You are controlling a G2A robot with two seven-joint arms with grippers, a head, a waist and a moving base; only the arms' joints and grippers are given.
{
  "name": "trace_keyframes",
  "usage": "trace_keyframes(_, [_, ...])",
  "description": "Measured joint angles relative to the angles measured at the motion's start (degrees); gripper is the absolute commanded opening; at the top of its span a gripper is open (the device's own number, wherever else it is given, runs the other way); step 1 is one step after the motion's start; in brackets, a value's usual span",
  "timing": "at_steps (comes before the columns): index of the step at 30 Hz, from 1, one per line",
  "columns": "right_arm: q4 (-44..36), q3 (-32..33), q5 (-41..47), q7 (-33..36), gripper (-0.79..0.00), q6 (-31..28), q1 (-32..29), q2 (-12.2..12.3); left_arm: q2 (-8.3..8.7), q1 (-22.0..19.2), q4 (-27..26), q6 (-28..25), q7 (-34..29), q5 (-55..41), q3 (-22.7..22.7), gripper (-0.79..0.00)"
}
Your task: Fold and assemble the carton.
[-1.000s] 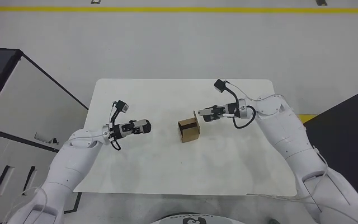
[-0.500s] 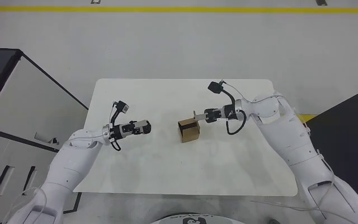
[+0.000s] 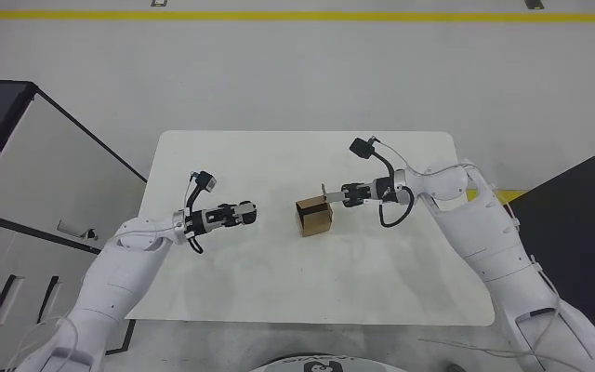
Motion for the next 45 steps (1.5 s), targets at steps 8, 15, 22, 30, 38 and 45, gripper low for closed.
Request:
trace_keyframes(8, [0.48, -0.13, 0.68, -0.49, 0.000, 0.13, 0.00, 0.11, -2.47, -1.09, 1.37, 1.90, 4.98, 2.02, 6.81, -0.785])
trace_keyframes(15, [1.42, -0.68, 1.67, -0.90, 0.000, 0.34, 0.23, 0.03, -5.26, -5.45, 7.15, 1.32, 7.97, 3.72, 12.71, -0.785])
trace_keyframes(22, [1.72, -0.75, 1.92, -1.02, 0.000, 0.48, 0.38, 0.00, -5.31, -5.56, 7.32, 1.32, 8.06, 3.97, 12.86, -0.785])
trace_keyframes(30, [1.72, -0.75, 1.92, -1.02, 0.000, 0.47, 0.38, 0.01, -7.35, -5.79, 6.82, 4.11, 15.67, 7.82, 16.74, -0.785])
trace_keyframes(38, [1.72, -0.75, 1.92, -1.01, 0.000, 0.47, 0.38, 0.01, -10.03, -8.43, 12.20, 2.39, 18.07, 7.31, 20.08, -0.785])
trace_keyframes(45, [1.72, -0.75, 1.92, -1.01, 0.000, 0.47, 0.38, 0.01, -11.58, -9.91, 16.00, 0.29, 17.95, 5.84, 21.02, -0.785])
